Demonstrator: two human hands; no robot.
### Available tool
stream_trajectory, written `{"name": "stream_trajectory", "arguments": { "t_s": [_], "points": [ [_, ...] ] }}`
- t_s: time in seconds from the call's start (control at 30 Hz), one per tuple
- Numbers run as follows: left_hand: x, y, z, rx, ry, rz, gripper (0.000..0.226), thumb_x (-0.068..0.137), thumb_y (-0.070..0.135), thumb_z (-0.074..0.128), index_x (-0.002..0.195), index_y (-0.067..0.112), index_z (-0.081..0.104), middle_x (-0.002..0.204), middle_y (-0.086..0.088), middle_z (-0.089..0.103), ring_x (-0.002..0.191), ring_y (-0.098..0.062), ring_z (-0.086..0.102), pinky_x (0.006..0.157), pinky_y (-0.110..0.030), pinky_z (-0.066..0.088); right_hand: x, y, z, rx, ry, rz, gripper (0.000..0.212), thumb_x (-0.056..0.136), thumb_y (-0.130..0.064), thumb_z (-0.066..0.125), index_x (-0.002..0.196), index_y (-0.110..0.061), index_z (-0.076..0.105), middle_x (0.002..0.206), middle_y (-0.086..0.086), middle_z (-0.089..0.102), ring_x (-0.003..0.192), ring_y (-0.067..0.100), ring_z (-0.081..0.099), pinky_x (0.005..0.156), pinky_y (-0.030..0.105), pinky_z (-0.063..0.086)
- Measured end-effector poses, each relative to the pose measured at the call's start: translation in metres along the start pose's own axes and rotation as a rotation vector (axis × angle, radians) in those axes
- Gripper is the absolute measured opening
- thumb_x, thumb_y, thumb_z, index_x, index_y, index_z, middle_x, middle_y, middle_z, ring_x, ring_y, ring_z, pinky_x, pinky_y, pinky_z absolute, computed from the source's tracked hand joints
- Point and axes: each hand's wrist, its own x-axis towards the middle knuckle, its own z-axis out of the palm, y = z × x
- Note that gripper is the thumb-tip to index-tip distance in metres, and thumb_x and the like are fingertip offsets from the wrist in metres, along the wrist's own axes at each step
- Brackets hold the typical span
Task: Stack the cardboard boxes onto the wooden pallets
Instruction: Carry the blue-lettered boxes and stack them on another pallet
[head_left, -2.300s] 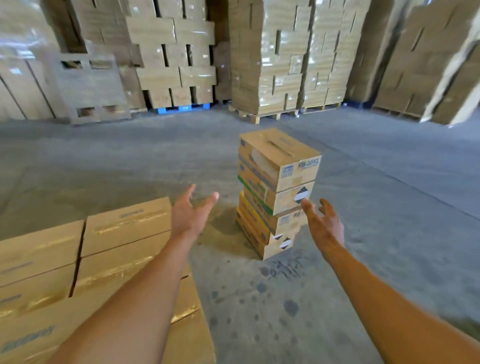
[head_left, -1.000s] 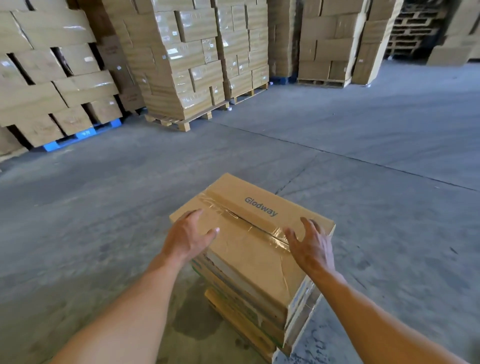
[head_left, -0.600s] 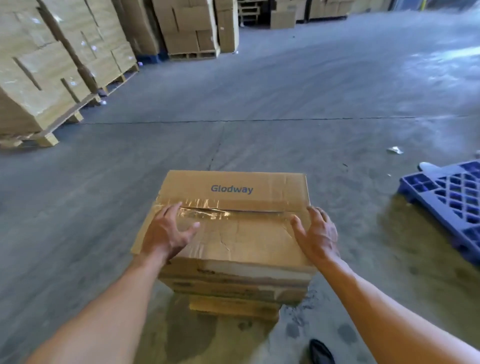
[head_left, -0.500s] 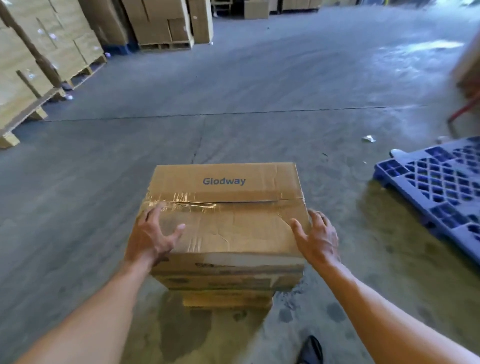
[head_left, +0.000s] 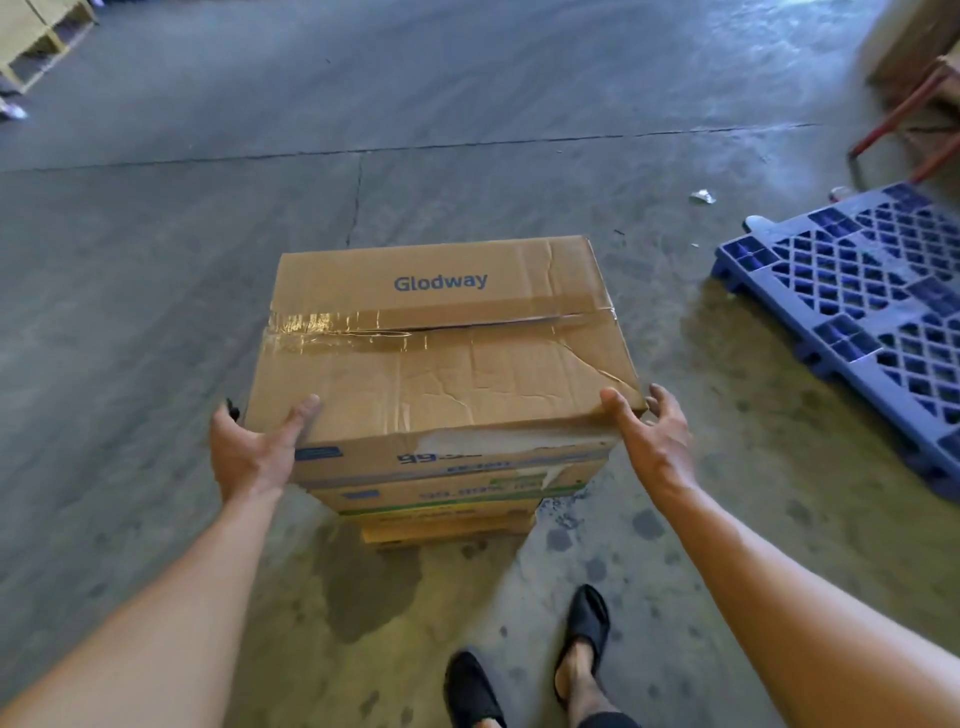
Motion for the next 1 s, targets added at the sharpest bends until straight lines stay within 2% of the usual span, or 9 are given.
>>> {"name": "stream_trajectory", "arguments": {
  "t_s": [0.13, 0.2, 0.3, 0.43, 0.57, 0.67, 0.83, 0.9, 1.0],
  "points": [
    [0.013, -0.011, 0.001, -0.387, -0.019, -0.177, 0.112, 0.062, 0.054, 0.091, 0.155, 0.027, 0.034, 0.153, -0.004, 0.047, 0.132, -0.022, 0.053, 0.107, -0.047, 0.046, 0.006, -0.001, 0.005, 0.154, -0.082, 0.041, 0.114, 0.067, -0.083, 0.068, 0.156, -0.019, 0.035, 0.154, 0.009, 0.046, 0.138, 0.026, 0.047, 0.115, 0.04, 0.038],
    [0.012, -0.013, 0.002, -0.414, -0.11, -0.221, 0.083, 0.063, 0.052, 0.089, 0.136, 0.03, 0.057, 0.136, -0.005, 0.063, 0.119, -0.028, 0.064, 0.099, -0.054, 0.05, 0.008, -0.006, 0.008, 0.194, -0.115, 0.023, 0.116, 0.058, -0.089, 0.069, 0.152, -0.026, 0.042, 0.149, 0.004, 0.052, 0.133, 0.022, 0.052, 0.114, 0.043, 0.041],
    [0.01, -0.002, 0.004, -0.468, -0.177, -0.17, 0.036, 0.077, 0.036, 0.084, 0.109, 0.028, 0.068, 0.113, -0.003, 0.072, 0.096, -0.026, 0.067, 0.072, -0.036, 0.053, 0.016, -0.02, 0.004, 0.251, -0.116, -0.005, 0.098, 0.071, -0.075, 0.073, 0.154, -0.036, 0.038, 0.151, 0.001, 0.046, 0.132, 0.019, 0.048, 0.112, 0.038, 0.039],
    [0.01, 0.036, 0.0, -0.501, -0.157, -0.141, 0.027, 0.08, 0.036, 0.082, 0.102, 0.028, 0.068, 0.098, 0.001, 0.07, 0.082, -0.025, 0.061, 0.053, -0.029, 0.041, 0.048, -0.06, -0.007, 0.33, -0.148, -0.041, 0.106, 0.045, -0.091, 0.071, 0.141, -0.057, 0.044, 0.143, -0.003, 0.045, 0.13, 0.028, 0.049, 0.105, 0.057, 0.047],
    [0.005, 0.077, -0.001, -0.53, -0.091, -0.093, 0.045, 0.083, 0.035, 0.08, 0.124, 0.033, 0.062, 0.114, -0.005, 0.066, 0.086, -0.025, 0.058, 0.053, -0.042, 0.05, 0.088, -0.1, -0.018, 0.392, -0.214, -0.1, 0.081, 0.067, -0.076, 0.071, 0.141, -0.056, 0.045, 0.134, 0.0, 0.046, 0.104, 0.018, 0.055, 0.093, 0.064, 0.052],
    [-0.006, 0.111, 0.004, -0.578, -0.03, -0.082, 0.047, 0.085, 0.034, 0.078, 0.127, 0.037, 0.058, 0.108, -0.006, 0.067, 0.075, -0.022, 0.058, 0.04, -0.024, 0.041, 0.128, -0.126, -0.023, 0.433, -0.258, -0.146, 0.062, 0.087, -0.054, 0.069, 0.143, -0.051, 0.044, 0.126, -0.002, 0.047, 0.091, 0.009, 0.051, 0.083, 0.06, 0.055],
    [-0.047, 0.137, 0.02, -0.694, 0.059, -0.09, 0.036, 0.087, 0.029, 0.076, 0.12, 0.036, 0.065, 0.106, -0.004, 0.075, 0.086, -0.031, 0.07, 0.044, -0.032, 0.053, 0.183, -0.166, -0.033, 0.435, -0.426, -0.23, 0.062, 0.088, -0.053, 0.068, 0.145, -0.049, 0.043, 0.131, 0.0, 0.051, 0.105, 0.023, 0.055, 0.078, 0.047, 0.057],
    [-0.076, 0.137, 0.029, -0.735, 0.153, -0.131, 0.028, 0.086, 0.029, 0.078, 0.111, 0.036, 0.066, 0.092, 0.001, 0.075, 0.072, -0.027, 0.071, 0.044, -0.04, 0.056, 0.196, -0.174, -0.041, 0.415, -0.5, -0.27, 0.066, 0.085, -0.055, 0.069, 0.145, -0.048, 0.043, 0.137, 0.001, 0.05, 0.113, 0.026, 0.055, 0.087, 0.049, 0.056],
    [-0.126, 0.133, 0.041, -0.751, 0.295, -0.176, 0.072, 0.063, 0.045, 0.088, 0.123, 0.015, 0.064, 0.068, 0.005, 0.068, 0.05, -0.015, 0.064, 0.043, -0.04, 0.054, 0.207, -0.18, -0.05, 0.385, -0.612, -0.312, 0.083, 0.07, -0.065, 0.073, 0.145, -0.047, 0.043, 0.141, 0.001, 0.049, 0.119, 0.028, 0.053, 0.099, 0.055, 0.052]
  ]
}}
